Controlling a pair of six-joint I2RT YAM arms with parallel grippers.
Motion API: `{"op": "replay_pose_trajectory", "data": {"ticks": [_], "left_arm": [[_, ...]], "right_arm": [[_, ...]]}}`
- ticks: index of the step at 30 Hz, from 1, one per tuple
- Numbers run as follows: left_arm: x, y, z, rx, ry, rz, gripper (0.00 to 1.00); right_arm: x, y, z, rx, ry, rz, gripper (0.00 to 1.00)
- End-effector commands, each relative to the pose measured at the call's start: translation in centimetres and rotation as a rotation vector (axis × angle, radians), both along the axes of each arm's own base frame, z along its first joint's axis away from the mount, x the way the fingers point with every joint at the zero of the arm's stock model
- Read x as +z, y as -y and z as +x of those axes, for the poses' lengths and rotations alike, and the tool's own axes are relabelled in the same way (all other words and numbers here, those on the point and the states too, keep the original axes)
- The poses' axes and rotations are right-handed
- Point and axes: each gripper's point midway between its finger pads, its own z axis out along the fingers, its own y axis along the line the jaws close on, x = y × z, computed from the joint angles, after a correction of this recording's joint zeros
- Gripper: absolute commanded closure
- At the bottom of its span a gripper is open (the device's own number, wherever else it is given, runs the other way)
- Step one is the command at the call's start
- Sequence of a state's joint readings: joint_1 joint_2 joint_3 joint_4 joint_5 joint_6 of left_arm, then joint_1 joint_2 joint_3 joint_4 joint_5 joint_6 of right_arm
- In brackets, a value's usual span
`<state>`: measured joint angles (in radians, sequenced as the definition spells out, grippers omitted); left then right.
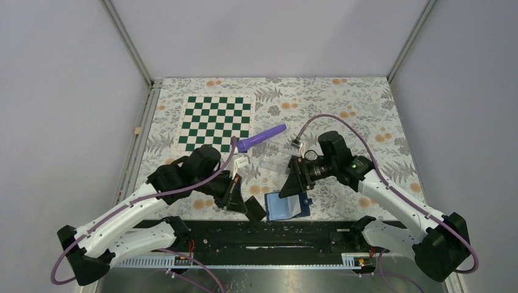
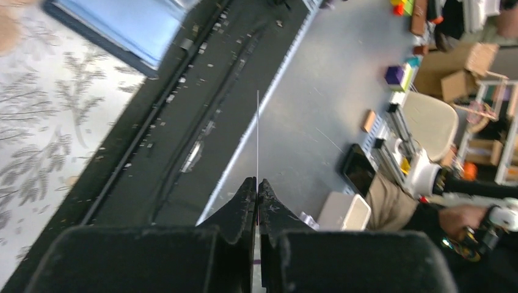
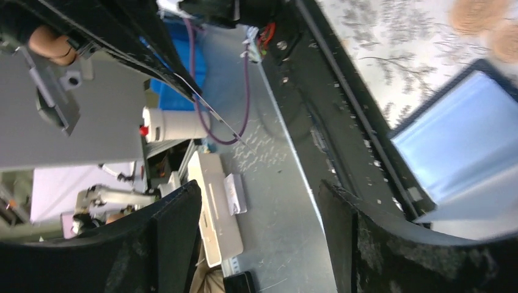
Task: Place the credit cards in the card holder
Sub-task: Pick up the credit card from the storage box.
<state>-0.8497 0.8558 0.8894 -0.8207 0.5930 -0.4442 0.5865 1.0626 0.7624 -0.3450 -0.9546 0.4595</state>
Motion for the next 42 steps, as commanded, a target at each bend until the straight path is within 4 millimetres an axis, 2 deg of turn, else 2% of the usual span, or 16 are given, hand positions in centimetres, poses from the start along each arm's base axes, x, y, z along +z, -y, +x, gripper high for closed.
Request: {"op": "replay_pose_trajectory", "data": {"ticks": [1,4,6,10,16,19,25,32,36,38,39,40,41,42], "left_arm": [[3.2,1.4,-2.6,-0.187,-0.063,-0.166,1.0],[4.6,2.0,-3.1,-0.228,-0.076,-0.227,1.0],[5.1,2.2,-3.1,-0.238,-0.079,-0.249,1.0],[5.3,2.4,-3.1,-0.241,-0.088,-0.259,1.0],[5.3,2.6,-2.9,-0.234,-0.083,-0.266,1.0],[5.4,2.7,-2.7,-0.228,-0.078,-0.265,1.0],[5.5,2.8,-2.6,-0.223,-0.066,-0.268,1.0],[5.4,3.0,-2.2,-0.215,-0.051,-0.272,1.0],[5.0,3.1,-2.0,-0.209,-0.042,-0.265,0.99],[4.8,3.2,-1.8,-0.205,-0.043,-0.261,0.97],[4.6,3.3,-1.8,-0.206,-0.045,-0.259,0.94],[4.5,3.3,-1.6,-0.201,-0.044,-0.254,0.91],[4.4,3.4,-1.5,-0.198,-0.04,-0.251,0.83],[4.3,3.4,-1.2,-0.185,-0.03,-0.243,0.69]], "right_arm": [[2.6,-1.8,-2.0,0.126,0.013,0.152,0.24],[3.2,-2.9,-3.1,0.168,0.004,0.187,0.29],[3.9,-3.8,-3.8,0.19,0.001,0.215,0.37],[4.5,-4.9,-4.5,0.222,-0.004,0.235,0.47],[5.5,-5.9,-5.5,0.265,-0.019,0.27,0.52],[5.2,-6.0,-6.1,0.291,-0.033,0.26,0.57],[5.2,-5.9,-7.3,0.339,-0.049,0.258,0.58],[5.3,-5.7,-8.2,0.36,-0.048,0.27,0.72],[5.5,-5.6,-8.2,0.351,-0.038,0.284,0.77],[5.6,-5.7,-8.1,0.351,-0.042,0.289,0.86],[5.7,-5.8,-8.1,0.354,-0.043,0.292,0.97],[5.7,-5.8,-8.1,0.351,-0.045,0.293,1.0],[5.7,-5.9,-8.0,0.35,-0.044,0.294,1.0],[5.7,-5.9,-7.9,0.343,-0.038,0.294,1.0]]}}
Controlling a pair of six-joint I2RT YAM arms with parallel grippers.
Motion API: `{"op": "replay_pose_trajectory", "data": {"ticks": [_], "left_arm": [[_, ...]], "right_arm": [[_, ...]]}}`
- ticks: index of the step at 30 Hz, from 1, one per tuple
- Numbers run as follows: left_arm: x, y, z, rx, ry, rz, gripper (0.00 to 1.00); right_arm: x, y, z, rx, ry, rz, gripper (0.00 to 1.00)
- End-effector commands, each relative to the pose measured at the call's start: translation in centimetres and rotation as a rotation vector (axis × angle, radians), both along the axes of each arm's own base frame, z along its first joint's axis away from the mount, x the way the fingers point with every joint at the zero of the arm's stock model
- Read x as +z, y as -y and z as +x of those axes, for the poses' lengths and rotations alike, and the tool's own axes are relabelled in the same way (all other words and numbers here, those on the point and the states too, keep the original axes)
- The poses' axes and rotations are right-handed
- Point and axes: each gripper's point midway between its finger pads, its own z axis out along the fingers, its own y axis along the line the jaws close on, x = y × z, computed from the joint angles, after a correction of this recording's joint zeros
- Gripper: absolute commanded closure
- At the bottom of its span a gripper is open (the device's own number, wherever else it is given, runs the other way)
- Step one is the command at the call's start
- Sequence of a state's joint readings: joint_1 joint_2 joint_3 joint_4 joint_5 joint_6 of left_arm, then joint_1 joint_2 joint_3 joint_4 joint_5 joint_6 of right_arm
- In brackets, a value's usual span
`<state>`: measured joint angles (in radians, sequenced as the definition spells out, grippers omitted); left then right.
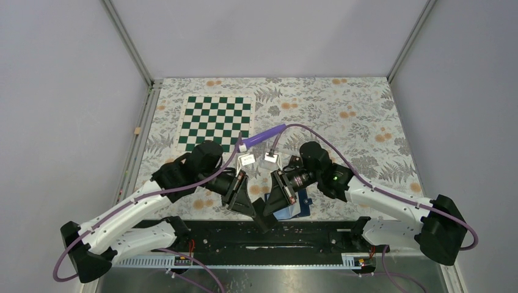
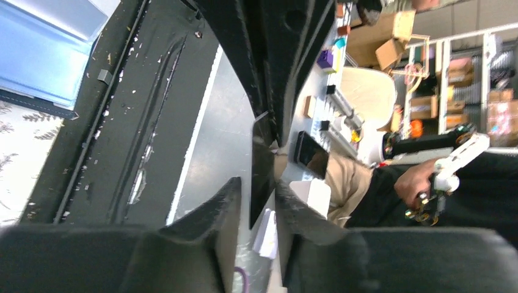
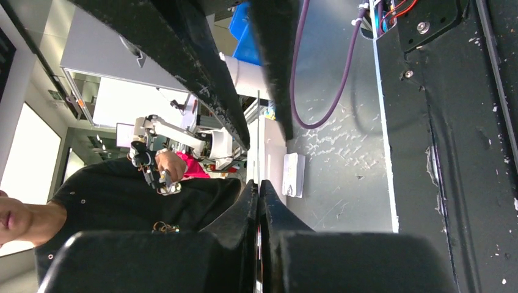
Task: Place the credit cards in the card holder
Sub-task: Pick up the credit card from the storage box, then move the storage box to the center of the board.
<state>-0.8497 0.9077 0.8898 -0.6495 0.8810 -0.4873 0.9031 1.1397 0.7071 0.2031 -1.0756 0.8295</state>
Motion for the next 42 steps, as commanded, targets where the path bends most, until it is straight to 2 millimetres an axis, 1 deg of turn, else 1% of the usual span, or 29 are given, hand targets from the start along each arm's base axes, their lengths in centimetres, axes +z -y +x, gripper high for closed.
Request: {"op": "replay_pose_trajectory", "data": {"ticks": [1,2,3,6,8,10,13,14,15,16,19,20,22,25,26,28,32,34,36,39,42], "left_arm": [[0.2,0.8,1.7,0.048,0.084,-0.022,0.54],[-0.3,0.7,2.4,0.09,0.104,0.007,0.43],[-1.0,0.5,3.4,0.142,0.128,0.037,0.38],[-2.5,0.4,5.9,0.279,0.131,0.056,0.32],[-3.2,0.8,7.5,0.372,0.069,0.03,0.3],[-4.0,1.2,9.1,0.444,0.032,-0.006,0.3],[-4.8,2.3,11.3,0.554,-0.069,-0.072,0.31],[-5.8,2.5,11.9,0.584,-0.104,-0.076,0.31],[-5.9,3.0,12.8,0.609,-0.116,-0.096,0.31],[-6.6,3.2,13.6,0.634,-0.126,-0.088,0.32],[-9.5,3.4,16.1,0.701,-0.091,0.028,0.36],[-10.8,3.3,17.0,0.727,-0.073,0.09,0.39],[-12.6,3.4,18.7,0.751,-0.039,0.176,0.45],[-14.3,4.2,21.0,0.77,0.013,0.245,0.52],[-14.9,4.5,21.6,0.771,0.03,0.277,0.53],[-16.3,5.5,22.1,0.742,0.064,0.346,0.54],[-18.1,7.9,22.7,0.695,0.118,0.43,0.54],[-18.5,9.4,23.2,0.685,0.146,0.449,0.53],[-18.8,10.7,23.1,0.674,0.156,0.46,0.53],[-19.6,12.5,23.5,0.683,0.149,0.456,0.53],[-19.9,14.1,24.2,0.7,0.135,0.435,0.52]], "right_arm": [[1.1,-0.1,-0.2,0.005,0.039,0.055,1.0],[0.6,-0.2,0.0,-0.017,0.049,0.038,1.0],[0.0,-0.1,0.4,-0.044,0.062,0.01,1.0],[-2.5,0.4,2.0,-0.142,0.104,-0.108,1.0],[-4.1,1.4,3.7,-0.235,0.097,-0.194,1.0],[-5.4,2.9,5.8,-0.345,0.086,-0.266,1.0],[-6.5,6.0,9.0,-0.525,0.082,-0.337,1.0],[-6.7,7.1,9.8,-0.579,0.093,-0.361,1.0],[-6.8,8.2,10.5,-0.629,0.107,-0.389,1.0],[-6.9,9.3,11.1,-0.678,0.128,-0.42,1.0],[-6.9,12.6,12.3,-0.808,0.2,-0.534,1.0],[-6.8,13.6,12.5,-0.847,0.226,-0.567,1.0],[-6.8,15.9,13.0,-0.941,0.282,-0.641,1.0],[-6.1,17.8,13.1,-1.032,0.316,-0.682,1.0],[-5.9,18.1,13.1,-1.051,0.32,-0.685,1.0],[-5.9,18.5,13.0,-1.072,0.306,-0.695,1.0],[-6.6,17.9,12.4,-1.045,0.249,-0.687,1.0],[-6.9,17.3,12.2,-1.022,0.218,-0.673,1.0],[-7.0,16.9,12.0,-1.001,0.198,-0.661,1.0],[-6.9,16.3,11.9,-0.98,0.175,-0.632,1.0],[-6.9,15.9,11.7,-0.949,0.157,-0.622,1.0]]}}
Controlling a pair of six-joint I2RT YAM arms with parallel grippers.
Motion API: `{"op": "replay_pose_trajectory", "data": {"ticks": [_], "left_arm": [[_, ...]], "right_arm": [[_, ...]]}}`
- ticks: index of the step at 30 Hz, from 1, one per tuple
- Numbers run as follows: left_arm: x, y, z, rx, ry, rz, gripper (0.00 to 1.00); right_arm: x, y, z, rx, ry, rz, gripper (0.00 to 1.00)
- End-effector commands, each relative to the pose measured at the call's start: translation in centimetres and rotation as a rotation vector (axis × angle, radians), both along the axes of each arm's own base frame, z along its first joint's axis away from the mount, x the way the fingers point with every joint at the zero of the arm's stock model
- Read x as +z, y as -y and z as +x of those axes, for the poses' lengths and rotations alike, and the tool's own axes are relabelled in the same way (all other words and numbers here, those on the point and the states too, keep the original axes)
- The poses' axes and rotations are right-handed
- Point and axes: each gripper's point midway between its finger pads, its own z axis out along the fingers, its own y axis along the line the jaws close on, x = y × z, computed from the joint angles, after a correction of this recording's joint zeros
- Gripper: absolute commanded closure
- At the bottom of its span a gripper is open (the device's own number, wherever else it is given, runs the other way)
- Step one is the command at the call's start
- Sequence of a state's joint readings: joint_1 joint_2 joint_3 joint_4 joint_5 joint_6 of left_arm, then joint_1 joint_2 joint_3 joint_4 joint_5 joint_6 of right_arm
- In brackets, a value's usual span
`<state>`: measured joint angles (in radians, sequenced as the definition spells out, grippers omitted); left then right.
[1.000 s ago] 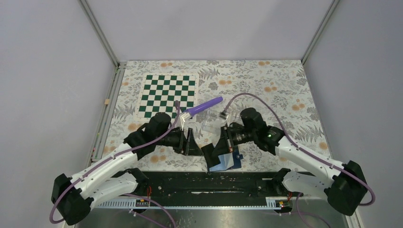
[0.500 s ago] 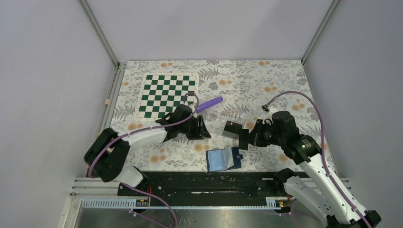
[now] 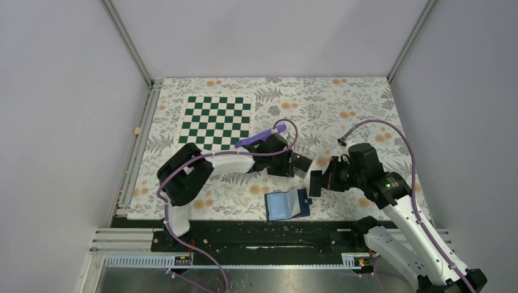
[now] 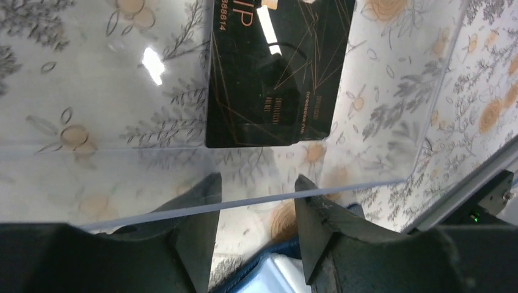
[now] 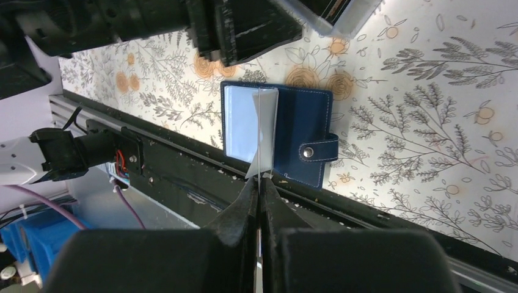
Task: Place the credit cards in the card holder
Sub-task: Move the storage box to the center of the board, then insert the credit card into the card holder.
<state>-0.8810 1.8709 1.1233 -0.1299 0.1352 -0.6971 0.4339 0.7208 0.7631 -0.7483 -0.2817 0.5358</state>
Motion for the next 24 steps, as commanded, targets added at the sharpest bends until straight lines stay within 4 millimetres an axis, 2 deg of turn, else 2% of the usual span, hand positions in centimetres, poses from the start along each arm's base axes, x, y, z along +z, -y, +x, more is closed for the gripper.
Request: {"op": "replay_pose_trajectory", "data": {"ticks": [1,9,13,18,24], "left_arm": [[0.8,2.5,2.8,0.053,0.065,-0.033,0.52],[1.3,7.0,5.3,0.042,0.056,-0.091,0.5],[2.9,7.3,5.2,0.026,0.069,-0.122,0.49],[7.2,5.3,3.8,0.002,0.122,-0.184,0.47],[9.8,-0.5,0.5,0.035,0.135,-0.197,0.46]], "right_arm": [[0.5,-1.1,-0.2,0.044,-0.023,0.061,1.0],[0.1,-1.8,-0.8,0.085,-0.056,0.094,1.0],[0.4,-2.3,-1.2,0.125,-0.05,0.119,1.0],[0.6,-3.7,-1.5,0.201,-0.073,0.188,1.0],[0.5,-5.2,-1.4,0.257,-0.094,0.173,1.0]]}}
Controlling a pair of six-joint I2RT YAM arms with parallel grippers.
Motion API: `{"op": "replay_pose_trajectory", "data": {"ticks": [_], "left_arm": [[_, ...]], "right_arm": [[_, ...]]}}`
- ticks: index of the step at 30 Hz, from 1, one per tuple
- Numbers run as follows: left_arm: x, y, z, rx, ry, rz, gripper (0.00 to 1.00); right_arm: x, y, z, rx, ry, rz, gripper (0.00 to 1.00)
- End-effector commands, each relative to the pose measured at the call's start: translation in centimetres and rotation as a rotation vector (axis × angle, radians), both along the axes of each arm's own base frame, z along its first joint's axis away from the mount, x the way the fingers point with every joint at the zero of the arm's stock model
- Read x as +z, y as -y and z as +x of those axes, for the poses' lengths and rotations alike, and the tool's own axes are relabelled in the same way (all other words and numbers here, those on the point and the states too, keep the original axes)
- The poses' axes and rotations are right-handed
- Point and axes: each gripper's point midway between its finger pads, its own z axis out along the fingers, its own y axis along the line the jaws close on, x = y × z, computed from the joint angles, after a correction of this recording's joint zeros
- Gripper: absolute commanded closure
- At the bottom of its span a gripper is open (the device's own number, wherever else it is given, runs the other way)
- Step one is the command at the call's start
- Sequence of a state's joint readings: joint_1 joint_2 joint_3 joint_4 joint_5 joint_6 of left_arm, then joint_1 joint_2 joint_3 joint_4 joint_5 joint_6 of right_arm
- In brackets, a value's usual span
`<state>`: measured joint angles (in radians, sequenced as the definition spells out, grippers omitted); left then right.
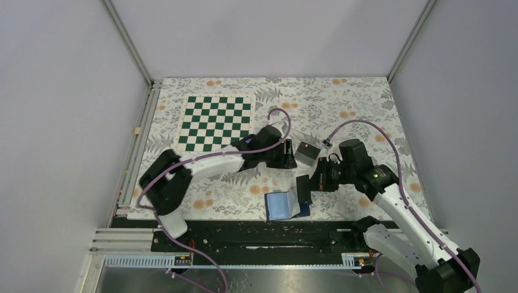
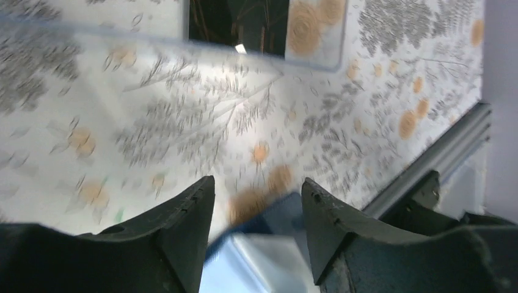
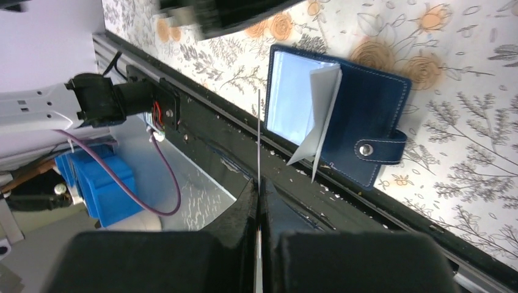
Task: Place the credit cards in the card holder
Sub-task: Insert the credit card into the card holder.
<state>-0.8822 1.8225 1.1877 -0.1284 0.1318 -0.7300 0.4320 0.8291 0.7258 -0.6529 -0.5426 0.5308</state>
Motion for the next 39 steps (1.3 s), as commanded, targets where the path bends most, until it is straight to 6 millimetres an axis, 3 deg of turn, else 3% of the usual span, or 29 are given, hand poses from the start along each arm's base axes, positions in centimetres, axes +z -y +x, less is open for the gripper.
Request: {"op": "replay_pose_trajectory", "data": {"ticks": [1,7,11,18,24,30,39], "left_arm": [[4.3,-4.0,-1.9,0.021,0.062,-0.08,0.46],[1.8,-10.5,-6.6,0.09,-0.009,-0.052,0.46],[0.7,-12.2,-9.3,0.108,-0.076,-0.101,0.52],[-0.7,-11.5,-10.7,0.109,-0.125,-0.145,0.64],[-2.3,-9.2,-10.0,0.058,-0.147,-0.101,0.67],[-4.6,-8.1,-10.2,0.028,-0.185,-0.03,0.69],[-7.9,-9.4,-10.5,0.07,-0.232,0.08,0.81]], "right_arm": [[1.1,-2.2,0.0,0.093,0.041,0.016,1.0],[0.2,-6.4,0.4,0.149,0.051,0.006,1.0],[-1.2,-8.2,2.0,0.143,0.064,0.007,1.0],[-4.9,-8.4,3.7,0.098,0.066,-0.057,1.0],[-8.8,-5.8,3.7,0.015,0.035,-0.191,1.0],[-9.8,-3.4,3.3,-0.076,0.053,-0.224,1.0],[-10.7,-2.5,2.4,-0.088,0.019,-0.2,1.0]]}}
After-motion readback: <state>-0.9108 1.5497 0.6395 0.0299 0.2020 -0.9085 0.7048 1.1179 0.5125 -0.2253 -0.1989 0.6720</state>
